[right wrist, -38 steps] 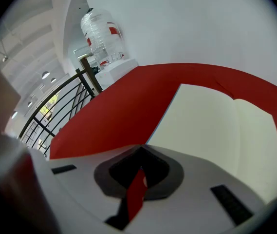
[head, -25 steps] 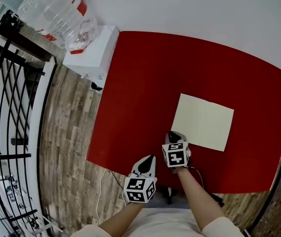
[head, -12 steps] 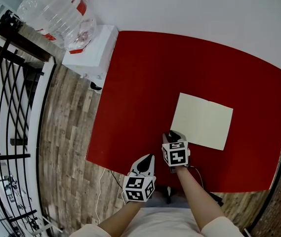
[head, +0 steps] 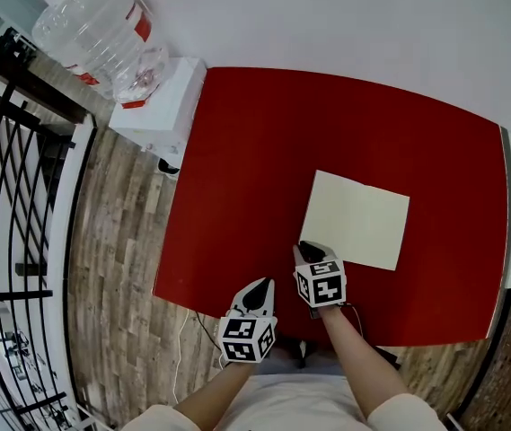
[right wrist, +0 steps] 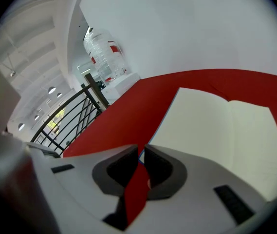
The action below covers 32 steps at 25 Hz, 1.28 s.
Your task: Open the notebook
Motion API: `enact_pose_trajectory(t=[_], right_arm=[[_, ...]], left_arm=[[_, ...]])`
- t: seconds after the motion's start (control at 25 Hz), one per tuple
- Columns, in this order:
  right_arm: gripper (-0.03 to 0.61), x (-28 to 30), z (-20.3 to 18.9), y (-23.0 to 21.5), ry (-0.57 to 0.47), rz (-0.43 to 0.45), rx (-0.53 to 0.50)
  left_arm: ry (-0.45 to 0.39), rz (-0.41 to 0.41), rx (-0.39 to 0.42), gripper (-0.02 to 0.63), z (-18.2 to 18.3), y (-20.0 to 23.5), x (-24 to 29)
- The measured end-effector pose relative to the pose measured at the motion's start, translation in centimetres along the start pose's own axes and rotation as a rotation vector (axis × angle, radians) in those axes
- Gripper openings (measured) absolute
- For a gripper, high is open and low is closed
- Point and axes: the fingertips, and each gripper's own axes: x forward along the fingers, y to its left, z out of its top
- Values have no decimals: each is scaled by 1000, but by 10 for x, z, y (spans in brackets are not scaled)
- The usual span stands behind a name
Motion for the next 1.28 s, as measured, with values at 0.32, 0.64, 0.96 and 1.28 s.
enact_pose_trajectory(t=[0.32,0.64,0.96,1.28], right_arm=[[6,-56,19,10,-70,21,-45],[6,-147,39,-1,-172,-24,-71],[6,-229,9,-30,-236,-206,-100],[6,-263,-13,-49,-300,-290,-21]], left_arm=[[-14,-48,77,8,26,-29,-2],[-55,-123,159,6,57,-75,-19],[-44,-199,196,6,53,-119,-28],[-30,-254,237,6,46,-152,-28]])
